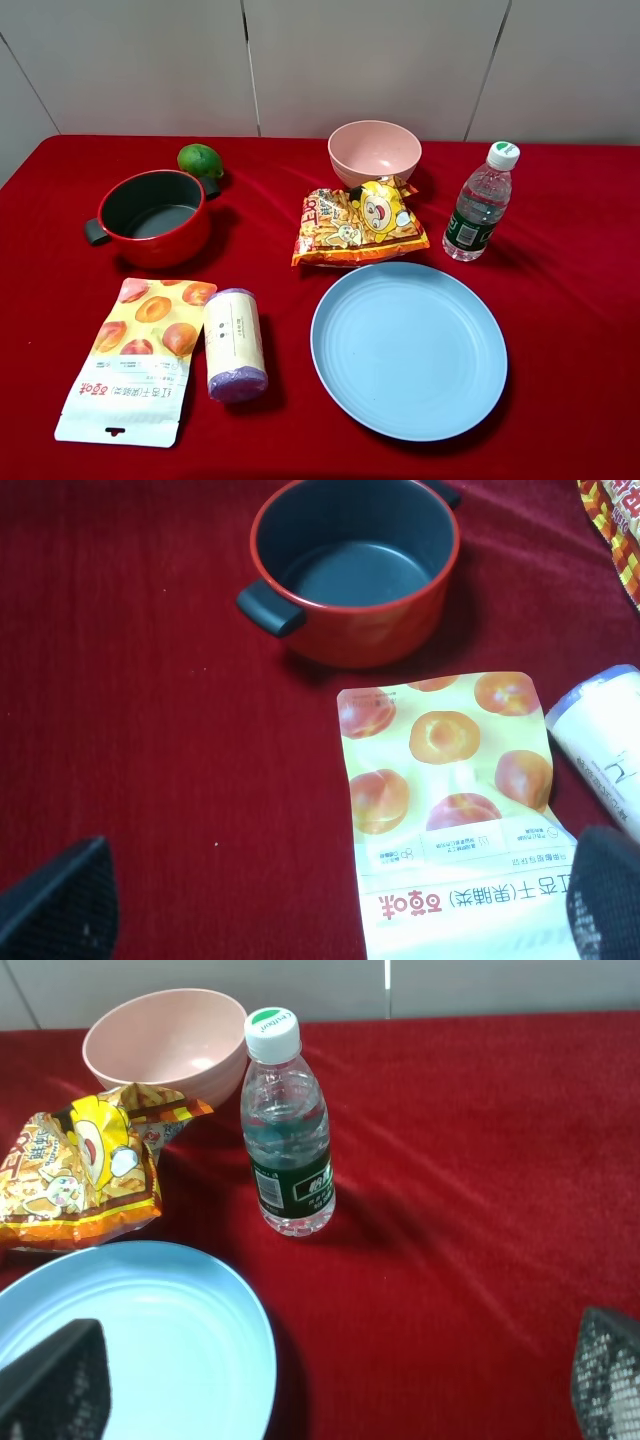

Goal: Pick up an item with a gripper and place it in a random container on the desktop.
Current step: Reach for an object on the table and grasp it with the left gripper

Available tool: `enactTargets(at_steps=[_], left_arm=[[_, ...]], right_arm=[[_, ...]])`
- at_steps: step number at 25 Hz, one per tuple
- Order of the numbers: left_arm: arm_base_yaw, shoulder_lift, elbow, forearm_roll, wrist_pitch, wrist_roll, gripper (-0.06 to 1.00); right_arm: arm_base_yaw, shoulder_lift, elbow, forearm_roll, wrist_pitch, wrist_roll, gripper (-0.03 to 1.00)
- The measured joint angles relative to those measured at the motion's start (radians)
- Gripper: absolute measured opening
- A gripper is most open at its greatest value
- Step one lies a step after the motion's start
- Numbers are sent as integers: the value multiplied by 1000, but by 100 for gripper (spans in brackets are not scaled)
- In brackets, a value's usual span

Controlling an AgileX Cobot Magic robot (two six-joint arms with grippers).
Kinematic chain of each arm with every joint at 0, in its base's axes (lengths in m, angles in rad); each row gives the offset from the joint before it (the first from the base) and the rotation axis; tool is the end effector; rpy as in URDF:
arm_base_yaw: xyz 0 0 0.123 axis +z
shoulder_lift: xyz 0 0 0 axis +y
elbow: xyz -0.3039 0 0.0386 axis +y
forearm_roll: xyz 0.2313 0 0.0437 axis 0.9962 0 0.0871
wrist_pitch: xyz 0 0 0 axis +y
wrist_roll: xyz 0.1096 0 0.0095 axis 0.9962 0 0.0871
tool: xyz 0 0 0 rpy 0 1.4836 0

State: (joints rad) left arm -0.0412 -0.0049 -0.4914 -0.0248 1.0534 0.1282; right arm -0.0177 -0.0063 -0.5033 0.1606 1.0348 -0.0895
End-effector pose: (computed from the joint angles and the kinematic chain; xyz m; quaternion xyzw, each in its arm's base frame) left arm -0.0235 -0.0014 0.2588 0.0725 0.8491 0.0104 0.5231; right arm -0.0244 0.0156 0.2649 -0.0326 0.8405 0.0514 0.5384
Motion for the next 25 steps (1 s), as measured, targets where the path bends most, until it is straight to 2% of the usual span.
enactTargets(at_steps=[8,16,25], left_arm=[[0,0,0,5,0,-1,88],[0,13,-31,25,32,-56,88],[0,303,-118,15,46,-55,88]], right_arm=[[0,0,0,0,0,0,69],[0,0,0,0,0,0,69],[0,0,0,0,0,0,69]])
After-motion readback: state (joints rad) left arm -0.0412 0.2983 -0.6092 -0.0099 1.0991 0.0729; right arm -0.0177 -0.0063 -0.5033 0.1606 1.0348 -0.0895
